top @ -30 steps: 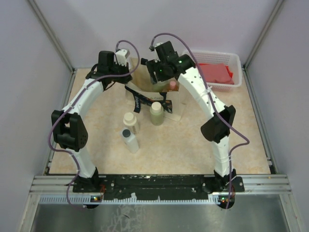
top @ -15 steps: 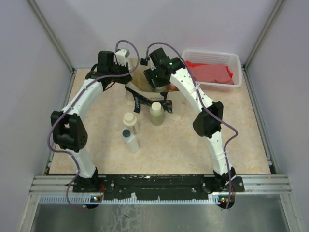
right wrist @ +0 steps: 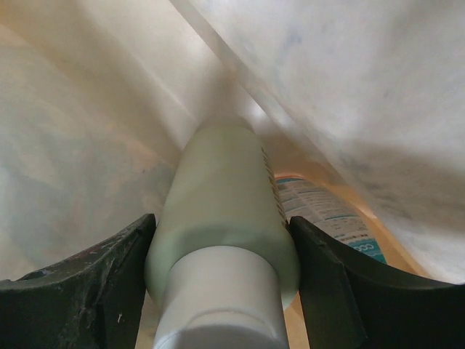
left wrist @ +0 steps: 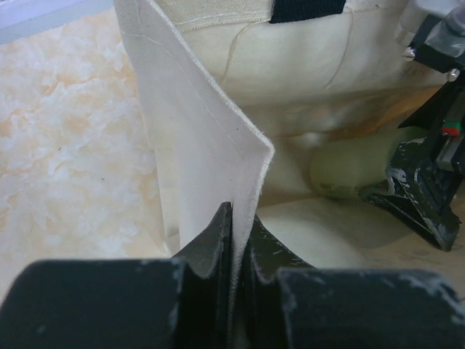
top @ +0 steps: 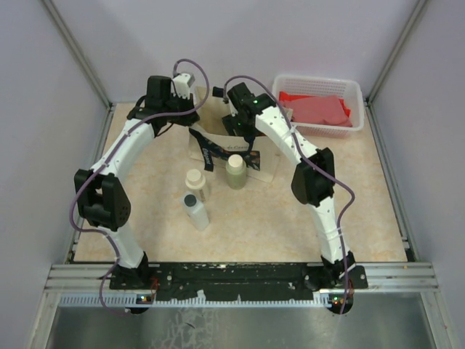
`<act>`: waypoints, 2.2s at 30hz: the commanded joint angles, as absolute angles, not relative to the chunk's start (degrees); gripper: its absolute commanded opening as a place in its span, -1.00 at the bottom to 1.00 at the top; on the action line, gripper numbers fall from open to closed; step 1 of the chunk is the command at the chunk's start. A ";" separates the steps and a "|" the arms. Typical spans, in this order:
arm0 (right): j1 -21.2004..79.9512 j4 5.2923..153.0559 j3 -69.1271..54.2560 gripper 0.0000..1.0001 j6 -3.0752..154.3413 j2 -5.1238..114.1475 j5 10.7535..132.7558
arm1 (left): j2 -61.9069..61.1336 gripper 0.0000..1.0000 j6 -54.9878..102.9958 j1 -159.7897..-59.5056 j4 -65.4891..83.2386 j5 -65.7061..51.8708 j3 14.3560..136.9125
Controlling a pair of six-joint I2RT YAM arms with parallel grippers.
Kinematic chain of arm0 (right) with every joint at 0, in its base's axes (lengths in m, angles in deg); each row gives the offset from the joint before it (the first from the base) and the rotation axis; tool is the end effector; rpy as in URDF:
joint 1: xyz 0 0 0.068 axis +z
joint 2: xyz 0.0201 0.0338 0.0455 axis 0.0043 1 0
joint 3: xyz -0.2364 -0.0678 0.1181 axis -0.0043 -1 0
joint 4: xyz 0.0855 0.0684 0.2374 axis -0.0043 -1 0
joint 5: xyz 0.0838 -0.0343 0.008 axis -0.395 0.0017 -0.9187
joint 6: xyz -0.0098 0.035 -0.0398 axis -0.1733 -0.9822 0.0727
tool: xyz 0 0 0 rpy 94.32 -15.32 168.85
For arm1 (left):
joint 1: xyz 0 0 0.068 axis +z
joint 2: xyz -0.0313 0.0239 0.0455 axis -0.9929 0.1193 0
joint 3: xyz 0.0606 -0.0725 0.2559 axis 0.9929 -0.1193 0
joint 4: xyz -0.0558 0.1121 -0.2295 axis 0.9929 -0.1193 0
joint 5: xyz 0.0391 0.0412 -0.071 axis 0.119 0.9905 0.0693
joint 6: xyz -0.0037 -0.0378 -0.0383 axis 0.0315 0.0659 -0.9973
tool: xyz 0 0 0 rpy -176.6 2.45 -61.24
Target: Place the personal care products into the canvas bag
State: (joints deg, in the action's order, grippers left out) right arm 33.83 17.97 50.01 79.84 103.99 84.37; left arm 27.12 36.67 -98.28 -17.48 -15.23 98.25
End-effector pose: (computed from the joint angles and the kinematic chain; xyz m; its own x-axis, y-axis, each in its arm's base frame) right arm 0.4097 0.2682 0.2907 -0.7388 -0.4361 -0.5138 -0.4810 0.8752 -0.0511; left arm 0.4041 -0.1198 0.3377 -0.5077 0.1561 -0.8473 0.4924 0.8596 -0.1367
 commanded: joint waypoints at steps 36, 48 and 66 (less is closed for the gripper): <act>41.25 49.57 5.40 0.96 89.70 54.59 90.58 | 27.05 -1.00 36.48 -98.27 -15.38 -15.35 98.83; 46.30 48.45 -11.69 0.95 77.94 50.38 87.17 | 27.82 -1.00 37.89 -98.25 -15.65 -15.74 100.32; 47.01 54.18 -3.39 0.98 83.09 71.11 87.63 | 26.22 -1.00 38.00 -98.27 -15.19 -15.23 99.13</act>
